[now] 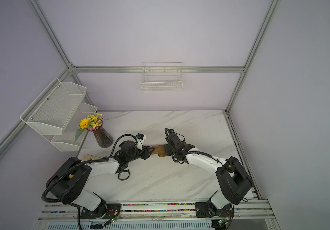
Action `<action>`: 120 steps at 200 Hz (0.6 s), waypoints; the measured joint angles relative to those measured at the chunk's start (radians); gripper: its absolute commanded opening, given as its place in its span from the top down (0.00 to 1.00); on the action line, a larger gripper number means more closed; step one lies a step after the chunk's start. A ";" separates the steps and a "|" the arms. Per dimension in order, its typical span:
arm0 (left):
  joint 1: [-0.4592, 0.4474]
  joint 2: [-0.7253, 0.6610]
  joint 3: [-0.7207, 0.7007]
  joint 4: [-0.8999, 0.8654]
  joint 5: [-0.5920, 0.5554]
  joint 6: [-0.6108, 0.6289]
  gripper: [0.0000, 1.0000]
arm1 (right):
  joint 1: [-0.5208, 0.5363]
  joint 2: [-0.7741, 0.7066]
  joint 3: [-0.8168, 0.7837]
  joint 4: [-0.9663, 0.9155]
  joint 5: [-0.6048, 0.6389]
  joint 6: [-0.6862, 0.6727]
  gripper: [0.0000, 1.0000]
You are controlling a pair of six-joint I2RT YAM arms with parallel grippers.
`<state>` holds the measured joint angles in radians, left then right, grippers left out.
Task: Place watch on stand
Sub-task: Place the watch on the stand.
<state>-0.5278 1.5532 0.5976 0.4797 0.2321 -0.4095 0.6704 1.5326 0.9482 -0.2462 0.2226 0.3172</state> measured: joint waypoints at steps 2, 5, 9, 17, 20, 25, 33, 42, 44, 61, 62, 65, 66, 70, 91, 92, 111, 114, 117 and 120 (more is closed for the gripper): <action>0.000 0.000 0.000 0.000 0.000 0.000 0.51 | 0.000 -0.001 0.000 -0.001 0.000 0.000 0.31; 0.000 0.000 0.000 0.000 0.000 0.000 0.51 | 0.000 -0.003 0.000 -0.002 -0.001 0.000 0.31; 0.000 0.000 0.000 0.000 0.000 0.000 0.51 | 0.000 -0.006 0.000 -0.005 -0.001 0.001 0.30; 0.000 0.000 0.000 0.000 0.000 0.000 0.51 | 0.000 -0.013 0.000 -0.010 -0.001 0.000 0.29; 0.000 0.000 0.000 0.000 0.000 0.000 0.51 | 0.000 -0.016 0.000 -0.012 -0.002 0.000 0.28; 0.000 0.000 0.000 0.000 0.000 0.000 0.51 | 0.000 -0.022 0.000 -0.014 -0.003 0.001 0.27; 0.000 0.000 0.000 0.000 0.000 0.000 0.49 | 0.000 -0.032 0.000 -0.020 -0.003 0.001 0.25; 0.000 -0.001 0.000 0.000 -0.001 0.001 0.45 | 0.000 -0.051 0.000 -0.031 -0.003 0.002 0.23; 0.000 -0.001 0.000 0.000 -0.001 0.000 0.44 | 0.000 -0.056 0.000 -0.033 -0.003 0.002 0.22; 0.000 -0.004 0.000 -0.001 0.000 0.000 0.38 | -0.008 -0.110 0.000 -0.052 -0.007 -0.003 0.21; 0.000 -0.004 0.000 -0.001 0.000 0.001 0.37 | -0.009 -0.113 0.000 -0.053 -0.008 -0.003 0.21; 0.000 -0.005 0.000 -0.001 0.001 0.002 0.36 | -0.014 -0.126 0.000 -0.055 -0.013 -0.004 0.21; 0.000 -0.005 0.000 -0.002 0.002 0.000 0.36 | -0.014 -0.128 0.000 -0.056 -0.014 -0.005 0.21; 0.000 -0.005 0.000 -0.002 0.002 0.001 0.35 | -0.023 -0.144 0.000 -0.060 -0.021 -0.006 0.21; 0.005 -0.016 0.000 -0.015 0.004 0.000 0.33 | -0.105 -0.212 0.000 -0.063 -0.059 -0.010 0.21; 0.005 -0.018 0.000 -0.017 0.004 0.000 0.33 | -0.108 -0.214 0.000 -0.063 -0.060 -0.009 0.21; 0.014 -0.059 0.000 -0.061 -0.002 0.001 0.26 | -0.185 -0.259 -0.003 -0.067 -0.066 -0.010 0.21; 0.016 -0.073 0.000 -0.074 -0.003 0.000 0.24 | -0.193 -0.265 -0.004 -0.068 -0.067 -0.010 0.21; 0.017 -0.087 0.000 -0.089 -0.010 0.005 0.22 | -0.197 -0.272 -0.006 -0.070 -0.068 -0.010 0.21; 0.017 -0.101 0.000 -0.103 -0.014 0.001 0.20 | -0.200 -0.277 -0.008 -0.070 -0.069 -0.010 0.21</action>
<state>-0.5106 1.4521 0.5976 0.3767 0.2180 -0.4084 0.4702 1.2552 0.9398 -0.3161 0.1532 0.3073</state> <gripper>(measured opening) 0.736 0.787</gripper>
